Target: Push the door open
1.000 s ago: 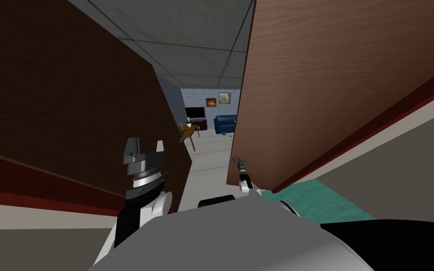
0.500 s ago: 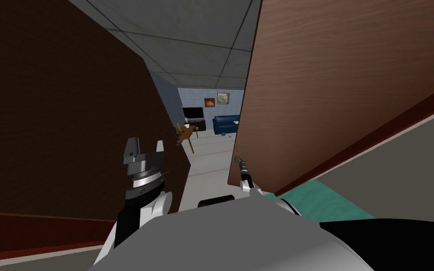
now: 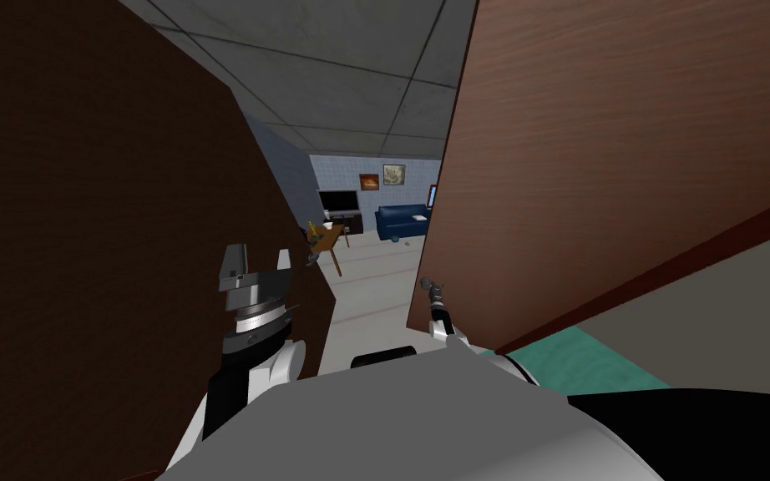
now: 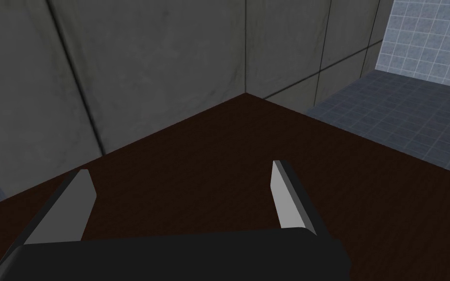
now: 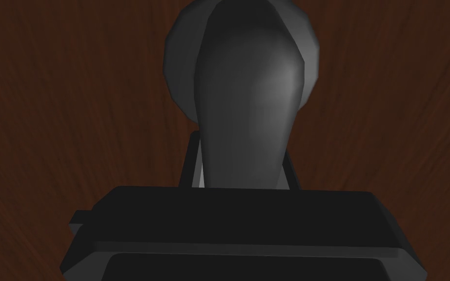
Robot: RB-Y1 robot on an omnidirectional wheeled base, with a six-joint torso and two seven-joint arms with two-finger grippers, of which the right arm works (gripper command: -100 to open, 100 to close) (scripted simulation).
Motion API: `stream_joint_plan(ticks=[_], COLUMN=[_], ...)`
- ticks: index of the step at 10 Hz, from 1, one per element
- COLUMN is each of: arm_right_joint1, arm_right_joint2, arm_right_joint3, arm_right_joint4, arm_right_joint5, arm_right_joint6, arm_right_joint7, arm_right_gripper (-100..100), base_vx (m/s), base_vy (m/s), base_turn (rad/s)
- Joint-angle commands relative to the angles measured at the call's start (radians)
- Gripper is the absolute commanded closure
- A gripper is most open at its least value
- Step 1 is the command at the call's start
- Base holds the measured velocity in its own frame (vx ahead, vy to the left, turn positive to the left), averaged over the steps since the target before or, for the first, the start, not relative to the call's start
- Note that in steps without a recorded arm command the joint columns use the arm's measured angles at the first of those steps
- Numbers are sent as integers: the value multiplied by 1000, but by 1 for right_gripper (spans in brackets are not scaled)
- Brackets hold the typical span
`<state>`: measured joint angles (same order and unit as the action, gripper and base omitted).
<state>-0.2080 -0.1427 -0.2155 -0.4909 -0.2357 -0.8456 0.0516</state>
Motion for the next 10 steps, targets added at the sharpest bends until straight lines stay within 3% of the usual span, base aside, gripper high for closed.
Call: stream_joint_plan(ticks=[1, 5, 10], arm_right_joint1=[3, 14, 18], arm_right_joint2=[-8, -12, -24], arm_right_joint3=[-21, -38, -76], arm_right_joint4=[-9, -16, -10], arm_right_joint5=[-12, -22, -49], arm_right_joint6=[2, 8, 3], arm_right_joint7=[8, 15, 30], arm_right_gripper=[100, 100, 100], base_vx=[222, 163, 124], base_vy=[81, 56, -9], base_turn=[-67, -55, -23])
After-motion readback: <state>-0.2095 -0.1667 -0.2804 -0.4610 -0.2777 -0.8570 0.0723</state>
